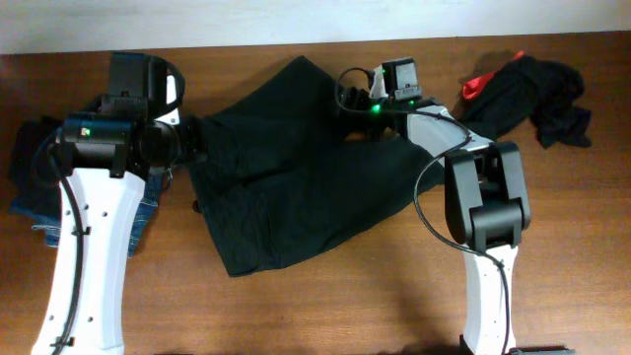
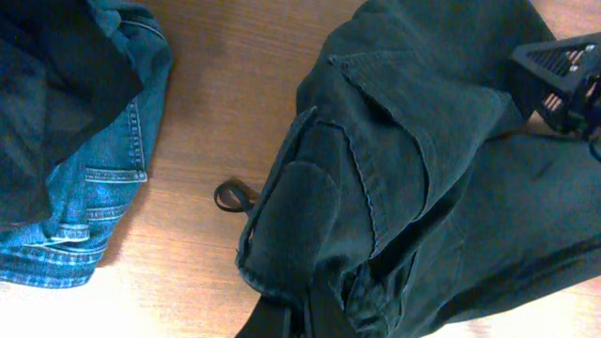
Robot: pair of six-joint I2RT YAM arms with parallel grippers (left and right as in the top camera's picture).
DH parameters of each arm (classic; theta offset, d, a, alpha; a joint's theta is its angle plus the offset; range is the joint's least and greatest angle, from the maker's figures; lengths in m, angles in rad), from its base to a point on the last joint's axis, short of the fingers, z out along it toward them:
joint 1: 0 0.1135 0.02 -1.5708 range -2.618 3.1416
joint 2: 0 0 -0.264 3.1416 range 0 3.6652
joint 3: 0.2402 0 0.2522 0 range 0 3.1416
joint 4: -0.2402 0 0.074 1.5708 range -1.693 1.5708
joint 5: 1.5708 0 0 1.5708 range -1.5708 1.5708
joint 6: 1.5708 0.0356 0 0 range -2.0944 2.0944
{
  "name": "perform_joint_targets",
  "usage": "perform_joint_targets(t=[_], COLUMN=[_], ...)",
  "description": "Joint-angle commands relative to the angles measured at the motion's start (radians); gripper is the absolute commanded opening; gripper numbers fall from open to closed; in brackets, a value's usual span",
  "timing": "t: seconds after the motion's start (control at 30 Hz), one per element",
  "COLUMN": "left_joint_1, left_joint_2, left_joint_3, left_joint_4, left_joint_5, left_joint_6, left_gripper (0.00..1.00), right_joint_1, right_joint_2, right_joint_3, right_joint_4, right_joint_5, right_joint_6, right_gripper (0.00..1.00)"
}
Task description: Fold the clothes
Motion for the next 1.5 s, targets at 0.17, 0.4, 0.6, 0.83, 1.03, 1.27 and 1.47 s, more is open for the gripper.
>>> perform_joint_targets(t=[0.17, 0.4, 0.6, 0.83, 1.03, 1.27, 1.47], left_joint_1=[0.005, 0.005, 0.005, 0.005, 0.005, 0.002, 0.002], left_joint_2=[-0.021, -0.021, -0.021, -0.021, -0.021, -0.021, -0.021], left_joint_3=[0.007, 0.007, 0.006, 0.006, 0.006, 0.006, 0.006], left_joint_4=[0.010, 0.014, 0.053, 0.058, 0.059, 0.047, 0.049], left_joint_5=[-0.053, -0.059, -0.058, -0.059, -0.050, -0.047, -0.047], left_joint_6=[-0.013, -0.013, -0.013, -0.013, -0.013, -0.013, -0.013], left_gripper=[0.01, 0.01, 0.01, 0.01, 0.01, 0.01, 0.01], right_joint_1=[-0.040, -0.149, -0.173, -0.093, -0.008, 0.029, 0.029], right_joint_2=[-0.014, -0.158, -0.232, -0.189, -0.110, -0.018, 0.009], right_joint_3=[0.010, 0.011, 0.011, 0.010, 0.010, 0.010, 0.010], right_joint_4=[0.337, 0.333, -0.032, -0.219, -0.104, 0.018, 0.146], right_joint_5=[-0.063, -0.181, -0.023, -0.025, -0.004, 0.083, 0.086], right_joint_6=[-0.038, -0.154, -0.328, -0.253, -0.001, 0.254, 0.245], right_gripper=[0.19, 0.15, 0.15, 0.70, 0.79, 0.80, 0.80])
